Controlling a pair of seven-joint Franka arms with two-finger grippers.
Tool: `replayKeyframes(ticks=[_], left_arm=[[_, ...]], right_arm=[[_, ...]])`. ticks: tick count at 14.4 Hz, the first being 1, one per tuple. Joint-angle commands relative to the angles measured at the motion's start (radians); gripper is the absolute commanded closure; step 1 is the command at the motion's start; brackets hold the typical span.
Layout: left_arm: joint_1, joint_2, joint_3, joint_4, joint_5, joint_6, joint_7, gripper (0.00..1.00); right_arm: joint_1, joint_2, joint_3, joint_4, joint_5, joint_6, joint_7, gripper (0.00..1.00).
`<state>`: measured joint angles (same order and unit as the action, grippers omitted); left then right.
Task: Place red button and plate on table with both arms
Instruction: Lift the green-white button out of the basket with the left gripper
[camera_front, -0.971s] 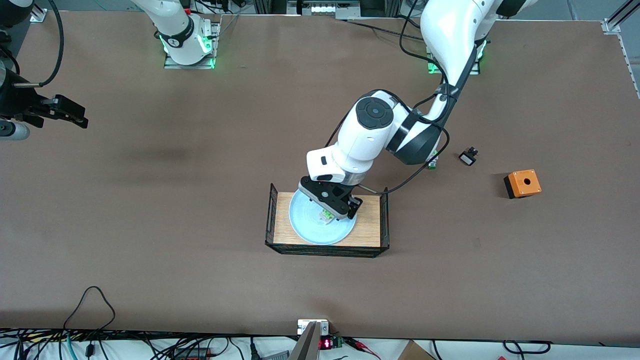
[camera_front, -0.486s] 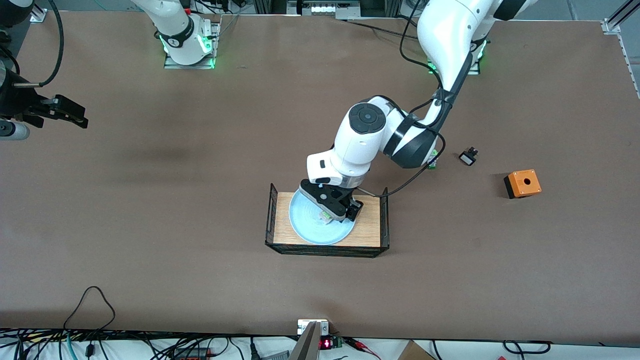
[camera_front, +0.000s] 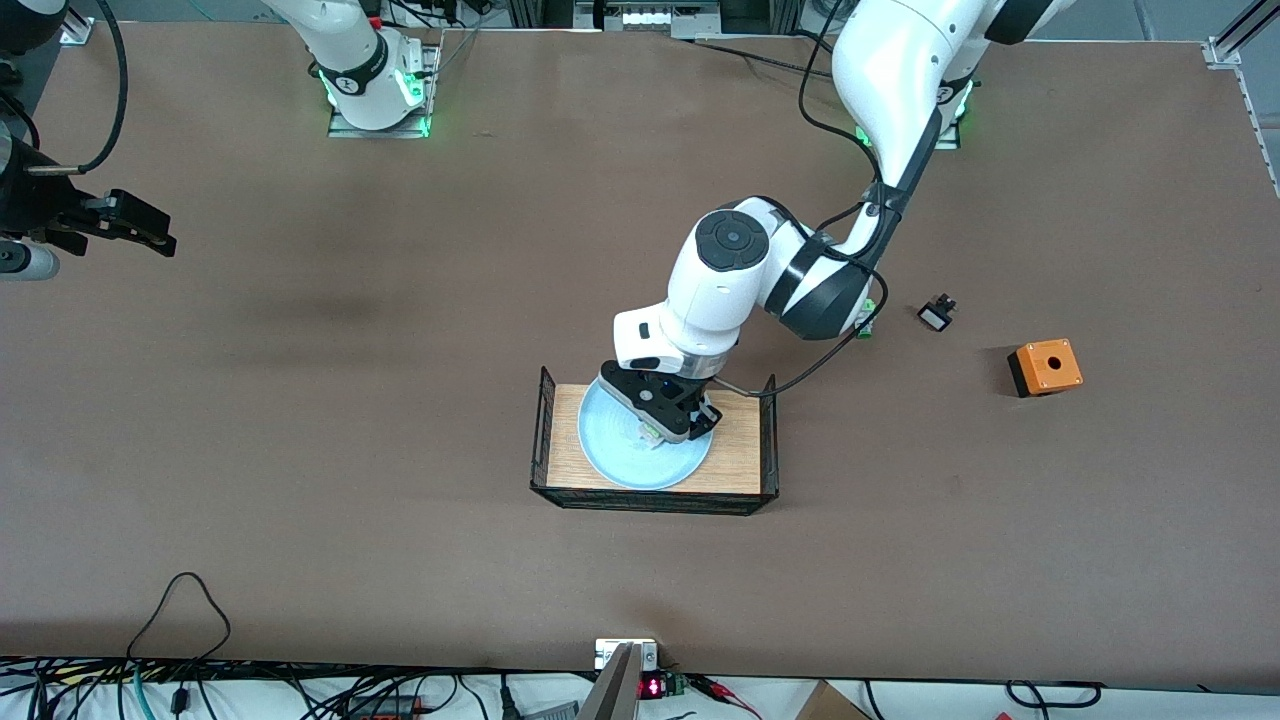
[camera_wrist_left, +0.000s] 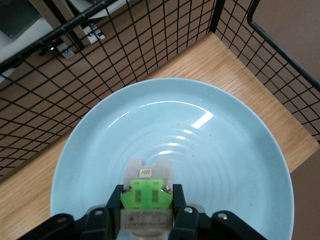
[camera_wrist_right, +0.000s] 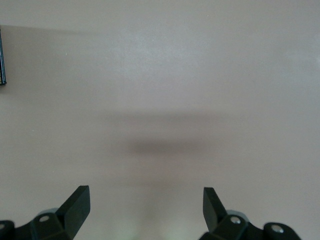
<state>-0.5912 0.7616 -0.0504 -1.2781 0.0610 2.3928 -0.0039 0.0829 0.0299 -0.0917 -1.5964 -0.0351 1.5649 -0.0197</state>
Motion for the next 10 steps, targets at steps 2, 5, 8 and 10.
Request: replayKeyframes(ticks=[2,5,8,10], left_arm=[[-0.010,-0.002,0.014,0.009,0.017,0.005,0.007,0.78],[-0.007,-0.031,0.011,0.013,0.008,-0.017,0.004,0.78],[-0.007,-0.117,0.003,0.023,-0.007,-0.173,-0.008,0.80],[0.001,-0.197,0.006,0.023,-0.058,-0.304,-0.013,0.83]], right_arm=[[0.001,-0.013,0.000,-0.004,-0.003,0.004,-0.016,0.00],[0.003,-0.013,0.001,-0.002,-0.002,0.006,-0.014,0.00],[0.001,-0.012,0.001,0.001,0.011,0.007,-0.014,0.00],[0.001,-0.008,0.001,0.004,0.017,0.012,-0.008,0.00]])
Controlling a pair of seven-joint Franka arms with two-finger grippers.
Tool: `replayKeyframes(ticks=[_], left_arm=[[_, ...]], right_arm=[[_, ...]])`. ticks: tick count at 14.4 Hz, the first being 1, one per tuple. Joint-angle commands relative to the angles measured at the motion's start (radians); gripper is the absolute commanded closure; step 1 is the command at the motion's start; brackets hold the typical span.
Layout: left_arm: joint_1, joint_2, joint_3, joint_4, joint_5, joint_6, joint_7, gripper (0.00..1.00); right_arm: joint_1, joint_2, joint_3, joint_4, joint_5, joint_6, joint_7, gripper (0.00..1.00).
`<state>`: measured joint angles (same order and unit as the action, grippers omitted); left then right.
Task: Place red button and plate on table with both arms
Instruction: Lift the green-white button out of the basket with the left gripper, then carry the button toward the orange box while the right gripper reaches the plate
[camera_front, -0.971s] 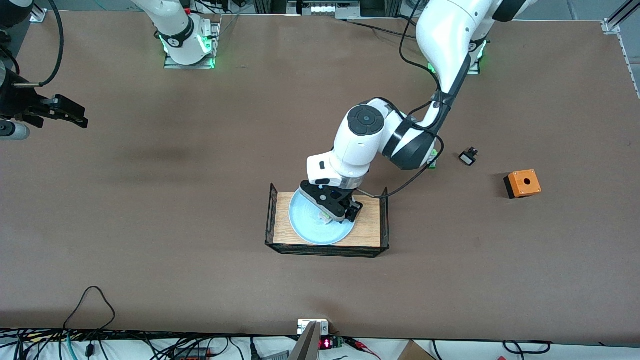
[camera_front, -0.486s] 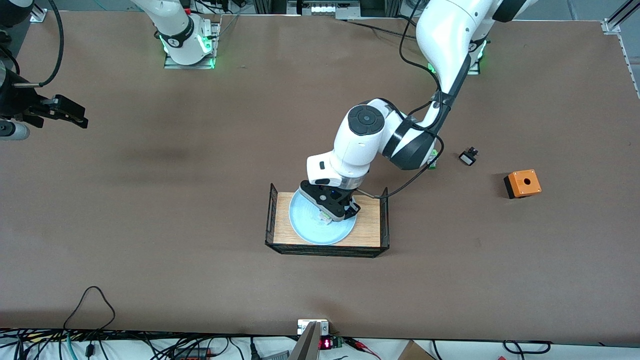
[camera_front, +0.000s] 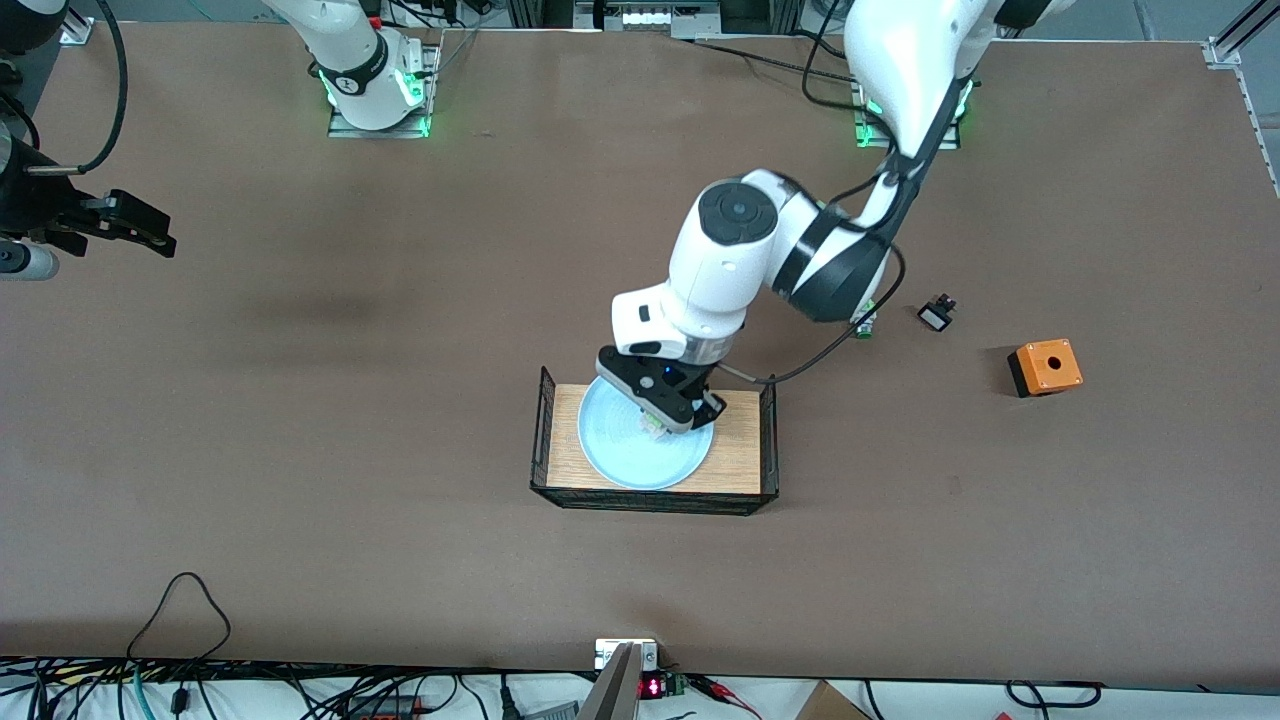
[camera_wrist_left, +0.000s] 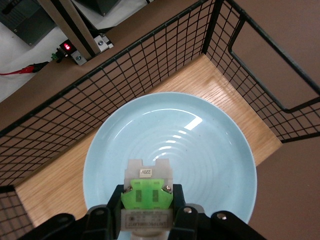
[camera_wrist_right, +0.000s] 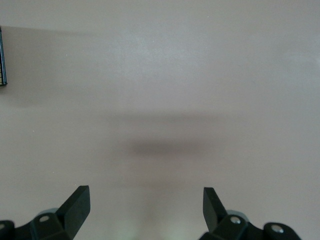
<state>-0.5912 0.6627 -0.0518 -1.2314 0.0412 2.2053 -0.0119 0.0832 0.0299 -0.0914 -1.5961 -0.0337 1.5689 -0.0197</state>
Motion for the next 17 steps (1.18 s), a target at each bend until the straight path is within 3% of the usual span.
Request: replayKeyframes(ticks=[1,5,11,14,17], left_arm=[[0.011,-0.133,0.012,-0.023,-0.041,-0.181,-0.005,0.83],[0.125,-0.224,0.010,-0.025,-0.122,-0.398,-0.019,0.83],[0.286,-0.282,0.009,-0.043,-0.123,-0.614,0.061,0.83],[0.367,-0.281,0.009,-0.100,-0.113,-0.618,0.163,0.83],[0.438,-0.281,0.009,-0.181,-0.112,-0.560,0.256,0.82]], right_arm=[[0.001,-0.008,0.001,0.004,0.015,0.011,-0.006,0.00],[0.006,0.005,0.007,0.004,0.015,0.011,-0.008,0.00],[0.088,-0.002,0.009,0.004,0.017,0.003,0.001,0.00],[0.171,0.001,0.009,0.005,0.020,0.011,0.058,0.00],[0.214,0.007,0.007,0.011,0.142,0.020,0.115,0.00]])
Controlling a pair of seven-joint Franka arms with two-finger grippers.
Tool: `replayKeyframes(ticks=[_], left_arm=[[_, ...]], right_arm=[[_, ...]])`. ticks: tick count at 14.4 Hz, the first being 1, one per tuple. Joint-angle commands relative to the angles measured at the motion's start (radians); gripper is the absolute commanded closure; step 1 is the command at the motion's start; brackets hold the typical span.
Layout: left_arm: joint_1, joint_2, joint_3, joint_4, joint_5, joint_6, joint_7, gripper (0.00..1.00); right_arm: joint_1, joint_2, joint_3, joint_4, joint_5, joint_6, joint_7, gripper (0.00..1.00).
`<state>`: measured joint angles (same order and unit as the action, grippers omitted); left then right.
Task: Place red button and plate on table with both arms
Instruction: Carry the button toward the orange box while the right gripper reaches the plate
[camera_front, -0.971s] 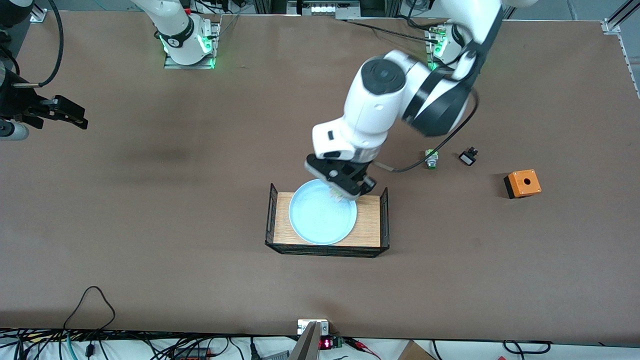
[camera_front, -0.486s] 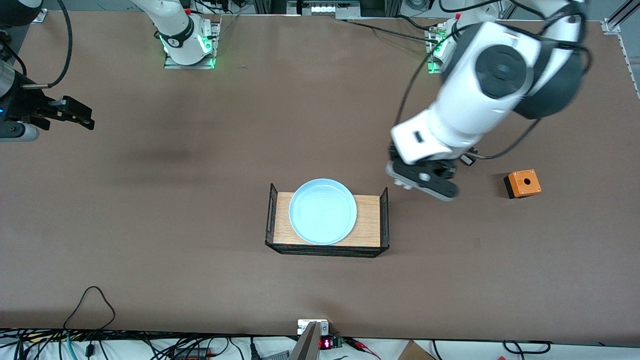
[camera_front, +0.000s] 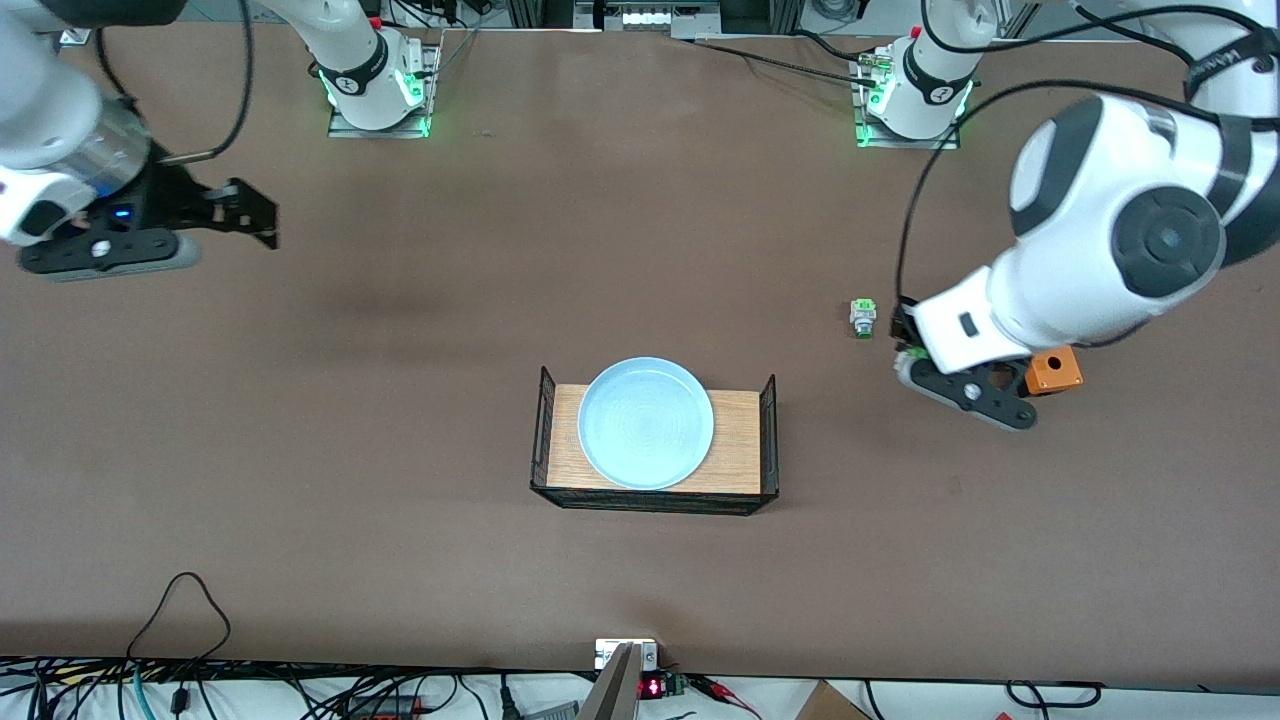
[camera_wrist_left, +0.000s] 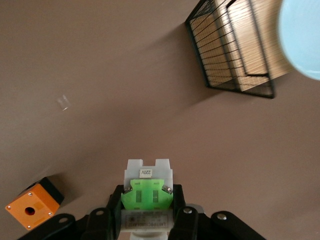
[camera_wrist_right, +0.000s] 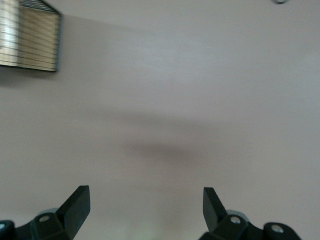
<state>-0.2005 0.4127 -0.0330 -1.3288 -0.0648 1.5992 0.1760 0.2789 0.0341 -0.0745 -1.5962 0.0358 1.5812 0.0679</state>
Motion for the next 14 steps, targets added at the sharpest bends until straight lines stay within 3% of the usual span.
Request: replayKeyframes(ticks=[1,3,5,9,14], left_arm=[[0.074,-0.031,-0.010,-0.120,-0.006,0.080,0.117,0.82],[0.111,-0.031,-0.010,-0.206,-0.006,0.174,0.225,0.82],[0.159,-0.031,-0.010,-0.301,-0.006,0.290,0.325,0.81],[0.193,-0.028,-0.010,-0.456,-0.006,0.488,0.408,0.81],[0.204,0.029,-0.010,-0.702,-0.006,0.920,0.454,0.81]], right_arm=[[0.019,0.003,-0.010,0.012,0.125,0.026,0.027,0.00],[0.026,0.018,-0.008,0.012,0.189,0.065,0.030,0.00],[0.075,0.023,-0.008,0.010,0.193,0.089,0.053,0.00],[0.224,0.069,-0.008,0.013,0.188,0.114,0.362,0.00],[0.335,0.213,-0.008,0.108,0.190,0.224,0.761,0.00]])
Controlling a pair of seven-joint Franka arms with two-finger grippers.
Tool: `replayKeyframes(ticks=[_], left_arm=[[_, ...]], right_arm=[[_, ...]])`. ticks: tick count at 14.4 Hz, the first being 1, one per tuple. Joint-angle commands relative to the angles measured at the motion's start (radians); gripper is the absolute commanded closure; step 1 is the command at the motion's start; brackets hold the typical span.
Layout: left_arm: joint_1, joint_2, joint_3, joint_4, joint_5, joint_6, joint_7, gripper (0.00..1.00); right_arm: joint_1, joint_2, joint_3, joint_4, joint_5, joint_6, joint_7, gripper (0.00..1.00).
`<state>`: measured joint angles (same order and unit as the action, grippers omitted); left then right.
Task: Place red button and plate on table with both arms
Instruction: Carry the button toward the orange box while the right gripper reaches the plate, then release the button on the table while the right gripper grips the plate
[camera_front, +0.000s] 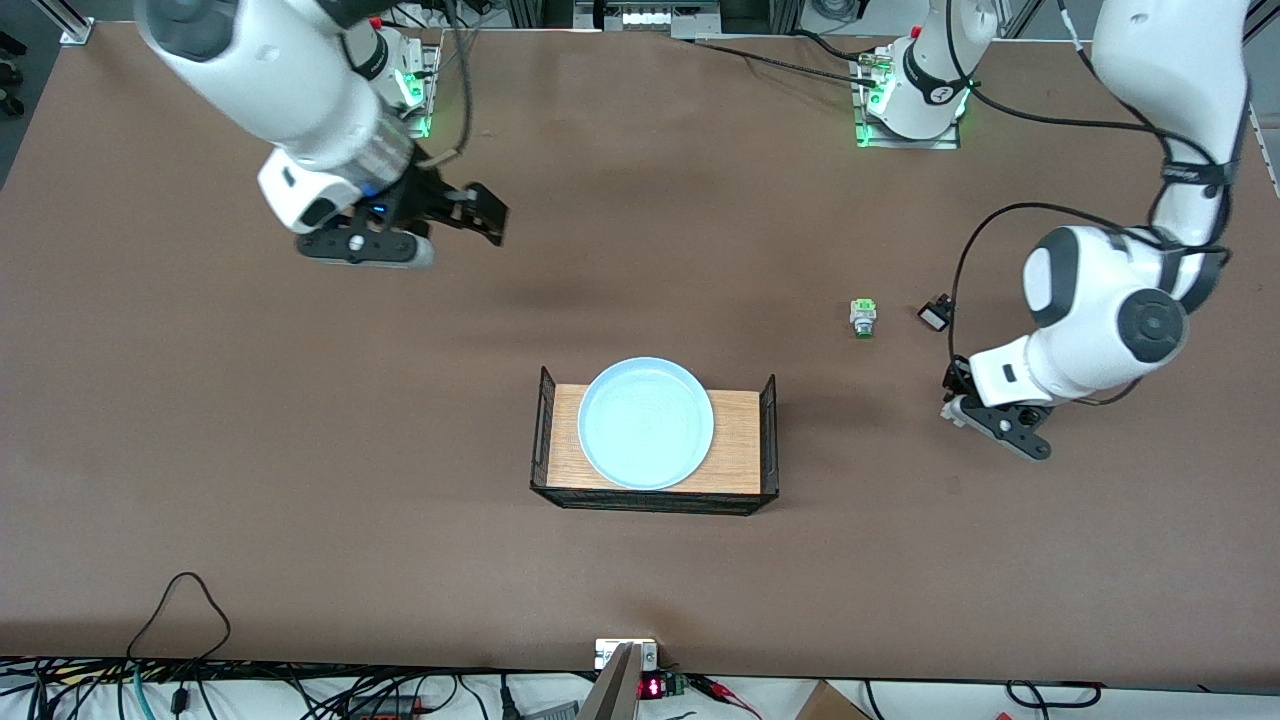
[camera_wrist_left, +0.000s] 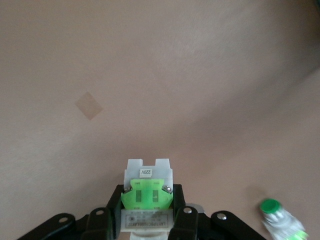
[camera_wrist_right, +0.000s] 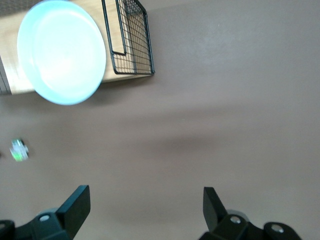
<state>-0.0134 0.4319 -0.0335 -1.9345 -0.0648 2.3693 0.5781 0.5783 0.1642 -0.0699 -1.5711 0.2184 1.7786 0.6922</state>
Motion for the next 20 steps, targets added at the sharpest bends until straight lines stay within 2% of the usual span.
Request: replayKeyframes(ticks=[1,5,9,10,11,12,16,20], left_arm=[[0.018,0.028,-0.009,-0.124,-0.006,0.219,0.054,0.81],[0.018,0.100,-0.009,-0.133,-0.007,0.326,0.058,0.79],[0.018,0.107,-0.009,-0.133,-0.007,0.340,0.060,0.77],[0.018,0.107,-0.009,-0.133,-0.007,0.340,0.060,0.68],[0.018,0.107,-0.009,-0.133,-0.007,0.340,0.060,0.29],[0.018,0.104,-0.009,-0.133,-0.006,0.338,0.060,0.00],[0.024,0.081,-0.009,-0.133,-0.007,0.320,0.059,0.00],[0.024,0.019,-0.011,-0.118,-0.007,0.202,0.048,0.00]], right_arm=[[0.050,0.112,-0.013,0.098,0.007,0.059,0.209,0.00],[0.081,0.237,-0.014,0.163,0.009,0.223,0.514,0.00],[0.090,0.304,-0.016,0.167,0.006,0.306,0.660,0.00],[0.091,0.320,-0.018,0.167,0.006,0.338,0.703,0.00],[0.091,0.334,-0.021,0.167,0.006,0.353,0.720,0.00],[0.091,0.348,-0.021,0.167,0.006,0.360,0.725,0.00],[0.110,0.402,-0.022,0.166,0.006,0.459,0.754,0.00],[0.114,0.445,-0.024,0.166,0.006,0.524,0.848,0.00]])
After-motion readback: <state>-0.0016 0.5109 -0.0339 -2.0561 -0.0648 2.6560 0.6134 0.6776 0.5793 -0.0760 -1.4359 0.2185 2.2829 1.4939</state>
